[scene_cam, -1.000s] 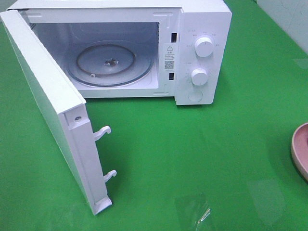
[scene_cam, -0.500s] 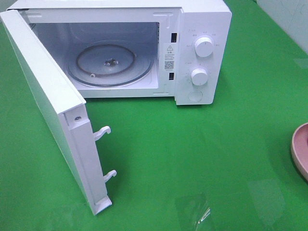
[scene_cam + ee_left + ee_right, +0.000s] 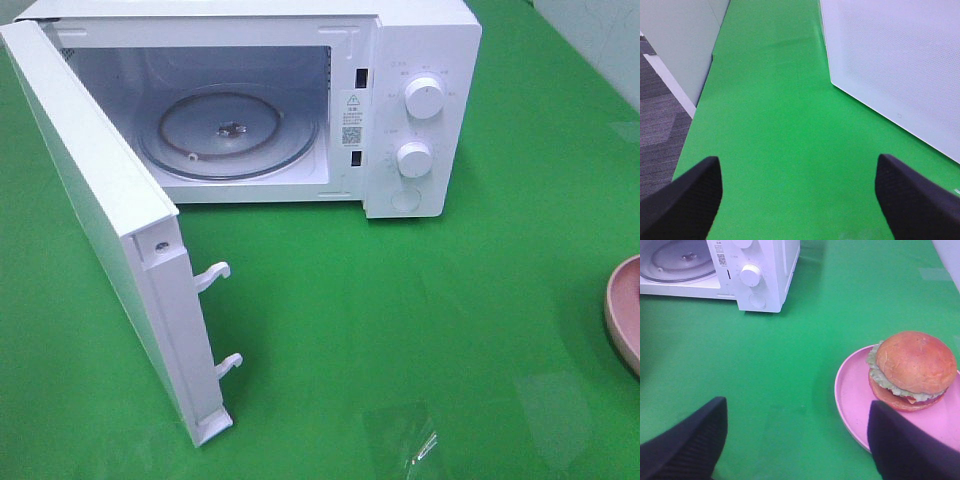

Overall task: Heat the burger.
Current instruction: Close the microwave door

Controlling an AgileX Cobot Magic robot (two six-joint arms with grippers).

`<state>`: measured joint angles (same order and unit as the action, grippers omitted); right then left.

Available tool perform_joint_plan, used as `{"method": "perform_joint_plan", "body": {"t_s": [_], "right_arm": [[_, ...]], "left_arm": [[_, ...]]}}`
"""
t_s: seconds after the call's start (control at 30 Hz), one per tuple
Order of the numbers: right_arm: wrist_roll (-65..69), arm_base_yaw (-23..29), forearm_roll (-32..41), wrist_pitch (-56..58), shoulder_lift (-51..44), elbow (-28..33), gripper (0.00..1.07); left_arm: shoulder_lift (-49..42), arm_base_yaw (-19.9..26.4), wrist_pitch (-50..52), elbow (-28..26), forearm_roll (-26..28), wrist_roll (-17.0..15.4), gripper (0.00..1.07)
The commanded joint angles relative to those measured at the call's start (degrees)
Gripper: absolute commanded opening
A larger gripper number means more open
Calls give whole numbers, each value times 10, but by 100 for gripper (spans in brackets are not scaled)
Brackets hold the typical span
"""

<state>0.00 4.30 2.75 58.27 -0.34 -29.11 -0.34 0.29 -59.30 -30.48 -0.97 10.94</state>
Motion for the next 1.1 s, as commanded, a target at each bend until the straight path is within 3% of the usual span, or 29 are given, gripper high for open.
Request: {"method": "perform_joint_plan", "body": {"t_s": [0.03,0.4,0.5,0.63,1.1], "right_arm": [[-6,-3,-1,-9,-13,1,76],[-6,-3,-1,-9,-13,1,76],[-6,-3,-1,-9,-13,1,76],[-6,-3,-1,-9,-13,1,76],[-6,-3,-1,-9,-13,1,76]], "left_arm": [[-9,-1,7,1,0,0,77],[-9,-1,60,1,13,-7,77],[2,-1,121,1,67,-27,77],[23,-1,139,1,81,-23,77],[95,-1,189,1,62,-7,77]]}}
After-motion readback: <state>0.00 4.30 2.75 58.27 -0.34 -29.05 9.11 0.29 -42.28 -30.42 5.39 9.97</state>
